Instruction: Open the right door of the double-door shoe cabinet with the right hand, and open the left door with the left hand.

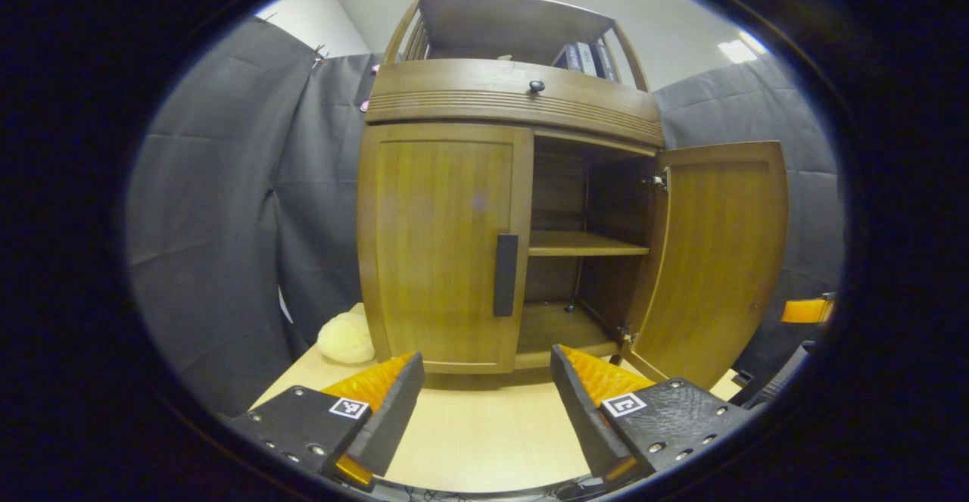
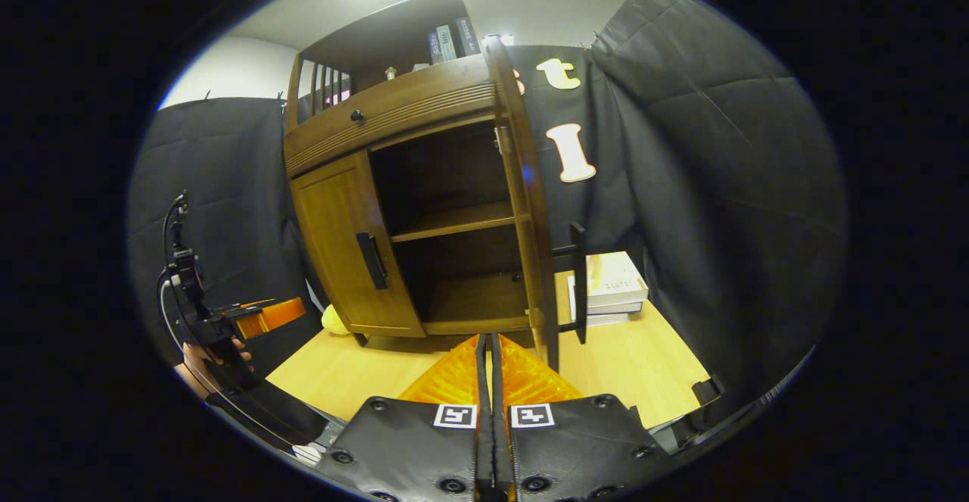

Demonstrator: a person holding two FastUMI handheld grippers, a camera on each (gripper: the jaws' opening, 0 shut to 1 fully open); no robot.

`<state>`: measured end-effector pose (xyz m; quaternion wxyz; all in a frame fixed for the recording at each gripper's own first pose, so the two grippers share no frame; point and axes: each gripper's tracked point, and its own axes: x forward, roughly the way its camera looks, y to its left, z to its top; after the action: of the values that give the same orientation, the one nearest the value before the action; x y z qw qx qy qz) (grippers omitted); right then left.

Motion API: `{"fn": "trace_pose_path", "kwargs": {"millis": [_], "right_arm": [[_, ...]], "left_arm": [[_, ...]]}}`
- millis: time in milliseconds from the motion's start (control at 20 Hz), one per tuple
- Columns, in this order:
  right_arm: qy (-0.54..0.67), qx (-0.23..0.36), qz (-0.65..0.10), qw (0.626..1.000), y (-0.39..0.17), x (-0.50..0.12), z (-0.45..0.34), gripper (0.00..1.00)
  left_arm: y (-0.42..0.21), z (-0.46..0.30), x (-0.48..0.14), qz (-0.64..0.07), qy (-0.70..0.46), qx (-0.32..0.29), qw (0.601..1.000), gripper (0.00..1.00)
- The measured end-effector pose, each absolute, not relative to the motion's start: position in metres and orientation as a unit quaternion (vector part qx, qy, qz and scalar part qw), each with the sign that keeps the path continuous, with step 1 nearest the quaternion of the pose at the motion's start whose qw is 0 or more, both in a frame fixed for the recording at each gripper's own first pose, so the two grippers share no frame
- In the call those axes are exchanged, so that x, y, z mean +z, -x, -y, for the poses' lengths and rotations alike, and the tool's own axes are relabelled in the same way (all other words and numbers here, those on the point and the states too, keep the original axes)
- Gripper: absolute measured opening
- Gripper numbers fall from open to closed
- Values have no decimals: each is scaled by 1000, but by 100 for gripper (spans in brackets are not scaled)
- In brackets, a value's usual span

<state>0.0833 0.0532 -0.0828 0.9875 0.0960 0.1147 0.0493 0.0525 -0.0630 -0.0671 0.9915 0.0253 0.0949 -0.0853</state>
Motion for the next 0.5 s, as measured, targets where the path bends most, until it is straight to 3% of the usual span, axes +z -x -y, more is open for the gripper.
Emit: {"fn": "trace_pose_path", "kwargs": {"millis": [250, 400, 500], "right_arm": [[-70, 58, -88, 992, -115, -76, -81, 2], [-81, 62, -92, 991, -129, -79, -95, 39], [-83, 62, -91, 990, -139, -78, -102, 79]], "left_arm": [[-87, 79, -55, -84, -22, -93, 992, 96], [-108, 87, -48, -74, -35, -102, 991, 96], [-125, 88, -50, -68, -49, -101, 991, 96]]}}
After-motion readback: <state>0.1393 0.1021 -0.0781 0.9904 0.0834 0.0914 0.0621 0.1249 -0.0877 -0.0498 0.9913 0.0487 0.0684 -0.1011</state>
